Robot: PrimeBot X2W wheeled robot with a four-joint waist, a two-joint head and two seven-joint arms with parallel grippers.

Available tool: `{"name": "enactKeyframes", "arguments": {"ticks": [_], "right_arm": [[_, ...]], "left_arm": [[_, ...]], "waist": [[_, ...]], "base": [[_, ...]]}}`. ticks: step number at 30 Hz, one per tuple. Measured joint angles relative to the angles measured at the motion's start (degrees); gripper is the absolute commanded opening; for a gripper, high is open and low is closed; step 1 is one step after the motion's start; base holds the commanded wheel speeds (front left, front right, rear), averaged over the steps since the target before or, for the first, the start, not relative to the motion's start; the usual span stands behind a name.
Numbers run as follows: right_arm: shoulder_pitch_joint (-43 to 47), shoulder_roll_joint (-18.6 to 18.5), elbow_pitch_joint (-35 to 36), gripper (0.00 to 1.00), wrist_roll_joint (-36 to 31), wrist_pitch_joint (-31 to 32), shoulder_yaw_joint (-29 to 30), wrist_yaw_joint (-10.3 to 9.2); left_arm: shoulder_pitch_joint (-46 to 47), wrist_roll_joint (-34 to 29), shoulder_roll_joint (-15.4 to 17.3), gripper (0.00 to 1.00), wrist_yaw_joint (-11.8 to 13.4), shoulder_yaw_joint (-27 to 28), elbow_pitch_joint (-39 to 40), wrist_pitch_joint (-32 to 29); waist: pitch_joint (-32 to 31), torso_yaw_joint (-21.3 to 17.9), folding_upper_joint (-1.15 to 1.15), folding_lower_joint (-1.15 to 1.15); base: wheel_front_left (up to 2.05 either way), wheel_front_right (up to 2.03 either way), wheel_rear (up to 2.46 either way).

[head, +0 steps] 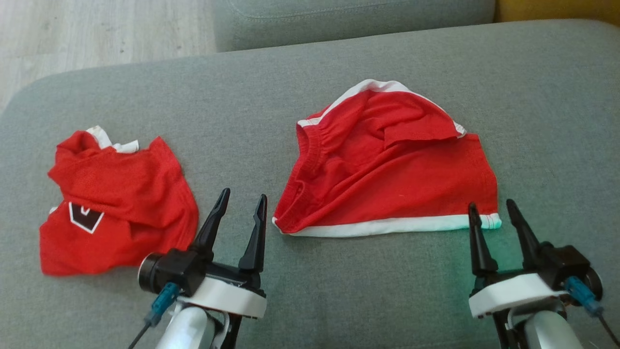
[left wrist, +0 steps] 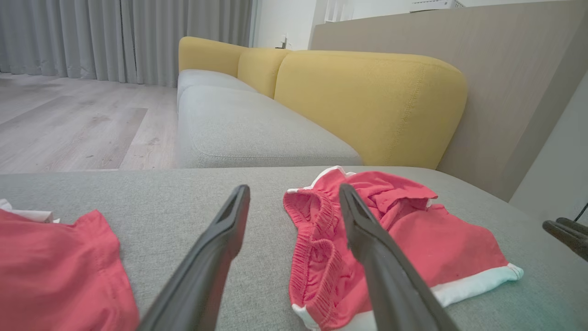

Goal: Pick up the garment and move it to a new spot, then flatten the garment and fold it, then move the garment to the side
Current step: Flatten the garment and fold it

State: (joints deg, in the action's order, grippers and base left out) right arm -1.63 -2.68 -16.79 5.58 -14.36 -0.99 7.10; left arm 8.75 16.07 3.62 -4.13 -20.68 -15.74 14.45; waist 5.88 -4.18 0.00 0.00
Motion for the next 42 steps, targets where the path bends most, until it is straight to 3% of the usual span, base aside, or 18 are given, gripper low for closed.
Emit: {"name": "enactKeyframes", "arguments": {"ticks": [13,23,24,25,26,30,37,42], "right_arm": [[-6.12,0.1,-13.0,1.0,-1.07,4.86,8.08,0.0],[-9.96,0.1,-21.5,0.98,-1.58,5.81,9.1,0.0],[-10.45,0.09,-21.99,0.8,-1.58,5.8,9.1,0.0],[-10.91,0.09,-22.49,0.47,-1.63,5.72,9.1,0.0],[-11.16,0.1,-22.81,0.0,-1.78,5.2,9.09,0.01],[-11.26,0.12,-23.05,0.0,-2.86,4.44,9.55,0.01],[-11.26,0.13,-22.59,0.0,-4.78,3.07,15.88,0.01],[-11.33,0.13,-22.53,0.0,-5.73,2.96,18.18,0.01]], "left_arm": [[0.39,-0.16,-0.27,1.0,-0.73,-0.18,-0.21,0.0],[1.68,-0.49,-0.31,1.0,-1.0,-0.21,-0.43,0.0],[1.68,-0.49,-0.32,1.0,-1.0,-0.21,-0.45,0.0],[1.68,-0.49,-0.31,1.0,-1.0,-0.2,-0.47,0.0],[1.68,-0.51,-0.32,1.0,-1.0,-0.19,-0.47,0.0],[1.65,-0.52,-0.31,1.0,-1.0,-0.12,-0.59,0.0],[1.65,-1.7,-0.11,1.0,-1.72,-1.81,-1.98,0.0],[2.77,-3.02,1.22,1.0,-2.6,-7.24,-4.2,-0.73]], "waist": [[2.18,0.96,0.0,0.0],[3.5,2.71,0.0,0.0],[3.5,2.76,0.0,0.0],[3.48,2.77,0.0,0.0],[3.45,2.73,0.0,0.0],[3.16,2.39,0.0,0.0],[2.42,1.15,0.0,0.0],[2.72,0.59,0.0,0.0]], "base": [[0.0,0.0,0.0],[0.0,0.0,0.0],[0.0,0.0,0.0],[0.0,0.0,0.0],[0.0,0.0,0.0],[0.0,0.0,0.0],[0.0,0.0,0.0],[0.0,0.0,0.0]]}}
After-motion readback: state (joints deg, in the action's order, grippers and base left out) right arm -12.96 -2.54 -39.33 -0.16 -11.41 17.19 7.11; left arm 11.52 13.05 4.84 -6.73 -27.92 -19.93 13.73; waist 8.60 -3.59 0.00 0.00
